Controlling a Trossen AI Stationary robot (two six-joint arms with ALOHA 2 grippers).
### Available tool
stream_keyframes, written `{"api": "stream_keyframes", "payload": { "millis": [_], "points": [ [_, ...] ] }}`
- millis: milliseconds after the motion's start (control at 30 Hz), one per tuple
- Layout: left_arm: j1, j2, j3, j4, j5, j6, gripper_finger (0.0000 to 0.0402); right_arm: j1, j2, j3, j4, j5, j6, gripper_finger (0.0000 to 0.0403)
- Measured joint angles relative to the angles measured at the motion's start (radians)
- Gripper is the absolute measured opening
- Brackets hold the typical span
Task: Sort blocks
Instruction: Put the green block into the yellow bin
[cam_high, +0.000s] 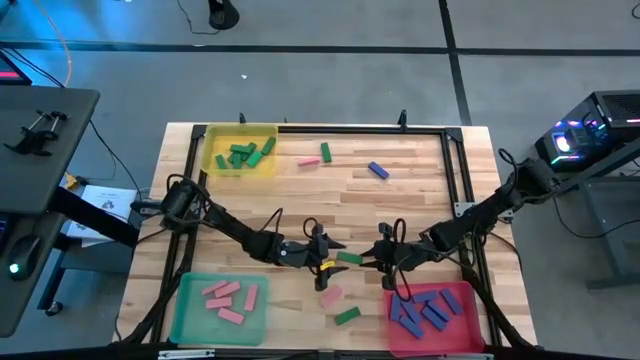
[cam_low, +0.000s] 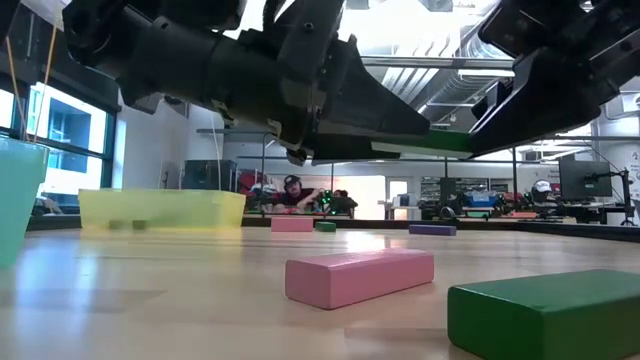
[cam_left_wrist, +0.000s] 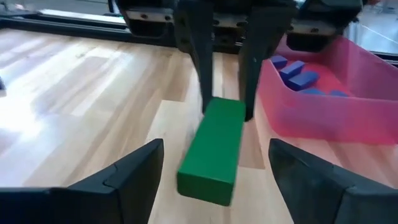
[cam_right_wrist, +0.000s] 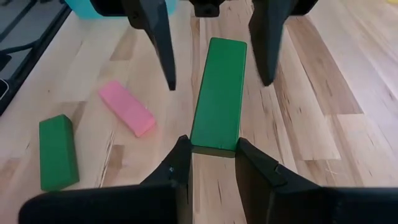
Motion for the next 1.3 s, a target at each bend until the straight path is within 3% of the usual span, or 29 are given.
{"api": "stream_keyframes", "payload": {
  "millis": [167, 567, 900, 1033, 1300],
  "points": [
    [0.0, 0.0, 0.0, 0.0, 0.015, -0.007, 0.0234, 0.0, 0.0, 0.0, 0.004, 0.0, 0.0, 0.0063],
    [0.002, 0.0, 0.0, -0.002, 0.034, -0.004, 0.0078, 0.001, 0.0, 0.0, 0.002, -0.009, -0.004, 0.0065],
    [-0.008, -0.013, 0.0, -0.053, -0.014, -0.039, 0.0075, -0.003, -0.001, -0.001, -0.051, -0.008, 0.081, 0.0134],
    [-0.036, -0.081, 0.0, -0.266, -0.15, -0.11, 0.0075, -0.003, -0.001, -0.001, -0.156, 0.031, 0.163, 0.0157],
    [-0.051, -0.349, 0.0, -1.017, -0.51, -0.495, 0.0075, 0.026, -0.001, -0.001, -0.208, 0.057, 0.237, 0.0162]
  ]
}}
